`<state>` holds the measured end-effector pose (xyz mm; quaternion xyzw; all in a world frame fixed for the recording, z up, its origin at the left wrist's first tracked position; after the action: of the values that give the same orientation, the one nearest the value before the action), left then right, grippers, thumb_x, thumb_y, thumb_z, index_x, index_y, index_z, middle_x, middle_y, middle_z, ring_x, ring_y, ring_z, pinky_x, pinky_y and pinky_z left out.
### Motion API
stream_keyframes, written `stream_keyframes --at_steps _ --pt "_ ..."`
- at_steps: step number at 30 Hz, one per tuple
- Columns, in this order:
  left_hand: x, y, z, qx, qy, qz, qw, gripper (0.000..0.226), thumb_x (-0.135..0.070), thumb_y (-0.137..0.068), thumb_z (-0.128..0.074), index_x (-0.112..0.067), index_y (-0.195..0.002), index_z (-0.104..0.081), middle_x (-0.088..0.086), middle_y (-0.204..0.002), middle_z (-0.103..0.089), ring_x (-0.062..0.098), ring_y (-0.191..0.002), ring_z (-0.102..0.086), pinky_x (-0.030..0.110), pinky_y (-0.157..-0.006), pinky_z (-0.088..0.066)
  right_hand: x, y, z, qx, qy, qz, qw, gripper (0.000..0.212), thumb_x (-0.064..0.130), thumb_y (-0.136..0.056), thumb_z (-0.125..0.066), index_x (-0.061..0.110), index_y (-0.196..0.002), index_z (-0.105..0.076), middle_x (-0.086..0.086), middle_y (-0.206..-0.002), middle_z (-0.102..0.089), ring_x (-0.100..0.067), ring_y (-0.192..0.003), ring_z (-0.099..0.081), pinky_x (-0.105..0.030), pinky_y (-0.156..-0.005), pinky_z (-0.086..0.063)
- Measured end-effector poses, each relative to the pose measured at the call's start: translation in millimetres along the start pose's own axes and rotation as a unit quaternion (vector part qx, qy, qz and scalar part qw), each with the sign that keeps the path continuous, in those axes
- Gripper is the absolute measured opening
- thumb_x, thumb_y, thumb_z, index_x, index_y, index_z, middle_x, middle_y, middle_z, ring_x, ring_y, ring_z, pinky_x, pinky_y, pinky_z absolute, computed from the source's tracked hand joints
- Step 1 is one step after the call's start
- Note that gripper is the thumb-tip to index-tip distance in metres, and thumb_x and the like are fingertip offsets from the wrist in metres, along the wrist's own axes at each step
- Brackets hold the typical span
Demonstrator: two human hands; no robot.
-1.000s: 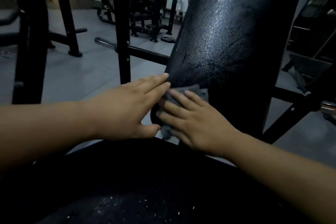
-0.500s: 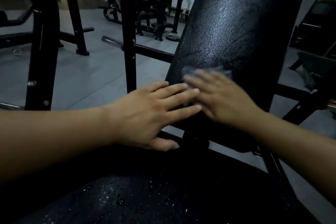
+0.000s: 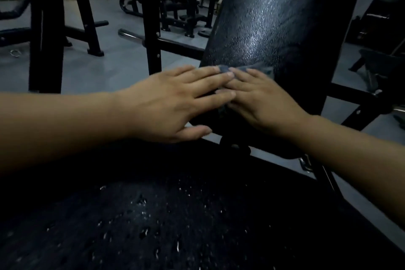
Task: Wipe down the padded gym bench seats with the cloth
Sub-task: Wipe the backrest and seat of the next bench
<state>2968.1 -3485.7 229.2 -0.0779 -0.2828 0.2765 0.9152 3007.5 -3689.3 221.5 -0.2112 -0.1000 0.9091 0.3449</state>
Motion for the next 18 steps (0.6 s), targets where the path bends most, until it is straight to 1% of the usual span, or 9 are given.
stream_keyframes --at_steps 3,5,7,8,9,11,12,15,18 --pt "-3.0 12.7 8.2 0.005 0.071 0.011 0.997 0.07 -0.058 -0.099 -0.031 -0.022 -0.158 -0.023 0.006 -0.166 -0.016 0.025 -0.151 -0.021 0.043 -0.12 -0.026 35.8 1.3 -5.4 0.047 -0.116 -0.001 0.992 0.047 0.039 -0.101 -0.037 0.015 -0.135 -0.06 -0.004 -0.144 -0.056 -0.022 -0.137 -0.045 -0.043 -0.116 -0.03" --pt "-6.0 22.0 12.4 0.027 0.145 0.038 0.988 0.071 -0.061 -0.098 -0.026 -0.023 -0.158 -0.022 0.003 -0.166 -0.016 0.021 -0.15 -0.022 0.037 -0.121 -0.023 51.1 18.2 -4.8 0.093 -0.254 -0.05 0.962 0.039 0.036 -0.104 -0.039 0.016 -0.127 -0.064 -0.002 -0.131 -0.064 -0.016 -0.122 -0.054 -0.035 -0.111 -0.036" --pt "-7.1 26.1 13.0 0.071 0.219 0.073 0.97 0.074 -0.065 -0.095 -0.022 -0.026 -0.158 -0.019 -0.001 -0.166 -0.013 0.017 -0.15 -0.022 0.031 -0.12 -0.019 63.9 37.8 -1.8 0.154 -0.436 -0.17 0.87 0.035 0.031 -0.107 -0.04 0.013 -0.124 -0.065 -0.007 -0.114 -0.069 -0.019 -0.103 -0.061 -0.037 -0.099 -0.046" --pt "-7.5 25.2 11.9 0.103 0.251 0.091 0.958 0.076 -0.066 -0.093 -0.02 -0.028 -0.159 -0.016 -0.004 -0.167 -0.011 0.015 -0.15 -0.02 0.029 -0.119 -0.017 70.3 42.5 0.1 0.168 -0.488 -0.214 0.829 0.035 0.03 -0.107 -0.041 0.013 -0.127 -0.064 -0.009 -0.116 -0.069 -0.019 -0.105 -0.062 -0.04 -0.1 -0.046" --pt "-10.5 23.9 10.2 0.139 0.282 0.107 0.943 0.078 -0.067 -0.09 -0.02 -0.031 -0.159 -0.014 -0.008 -0.166 -0.009 0.012 -0.15 -0.018 0.029 -0.119 -0.017 77.8 45.4 2.5 0.179 -0.498 -0.239 0.814 0.036 0.032 -0.107 -0.041 0.017 -0.133 -0.061 -0.006 -0.128 -0.066 -0.016 -0.116 -0.06 -0.04 -0.106 -0.043" --pt "-24.2 25.3 8.1 0.202 0.335 0.139 0.91 0.076 -0.065 -0.091 -0.025 -0.033 -0.158 -0.011 -0.011 -0.166 -0.007 0.01 -0.151 -0.013 0.032 -0.122 -0.018 94.2 45.4 9.9 0.218 -0.447 -0.247 0.832 0.043 0.038 -0.107 -0.038 0.025 -0.146 -0.049 0.001 -0.155 -0.043 -0.013 -0.144 -0.036 -0.039 -0.122 -0.023" --pt "-31.3 27.9 8.4 0.226 0.357 0.156 0.893 0.074 -0.061 -0.093 -0.028 -0.031 -0.159 -0.011 -0.01 -0.166 -0.006 0.01 -0.151 -0.012 0.035 -0.123 -0.018 103.2 45.7 16.9 0.241 -0.421 -0.242 0.84 0.047 0.042 -0.107 -0.035 0.028 -0.15 -0.043 0.004 -0.162 -0.031 -0.013 -0.15 -0.023 -0.037 -0.124 -0.014" --pt "-48.3 38.7 22.2 0.261 0.396 0.186 0.861 0.075 -0.052 -0.091 -0.027 -0.026 -0.159 -0.012 -0.005 -0.167 -0.007 0.013 -0.152 -0.011 0.03 -0.123 -0.012 121.1 74.3 53.6 0.294 -0.406 -0.237 0.832 0.06 0.059 -0.098 -0.017 0.042 -0.155 -0.024 0.016 -0.165 -0.006 -0.005 -0.152 0.001 -0.027 -0.122 0.002" --pt "-51.4 41.8 38.0 0.263 0.408 0.205 0.85 0.073 -0.05 -0.091 -0.028 -0.025 -0.158 -0.018 -0.003 -0.166 -0.013 0.013 -0.151 -0.013 0.031 -0.123 -0.014 98.8 112.8 60.3 0.326 -0.385 -0.32 0.802 0.07 0.067 -0.09 -0.01 0.043 -0.156 -0.019 0.015 -0.165 -0.003 -0.006 -0.153 0.002 -0.029 -0.123 0.002"
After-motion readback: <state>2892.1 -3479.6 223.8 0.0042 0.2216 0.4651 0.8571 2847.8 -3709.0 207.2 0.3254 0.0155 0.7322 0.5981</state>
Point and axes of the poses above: each hand's wrist, its own y-axis away from the middle knuckle, its own z-axis out of the back of the hand, x = y × z, the point moved 3 cm from there along -y, towards the middle knuckle
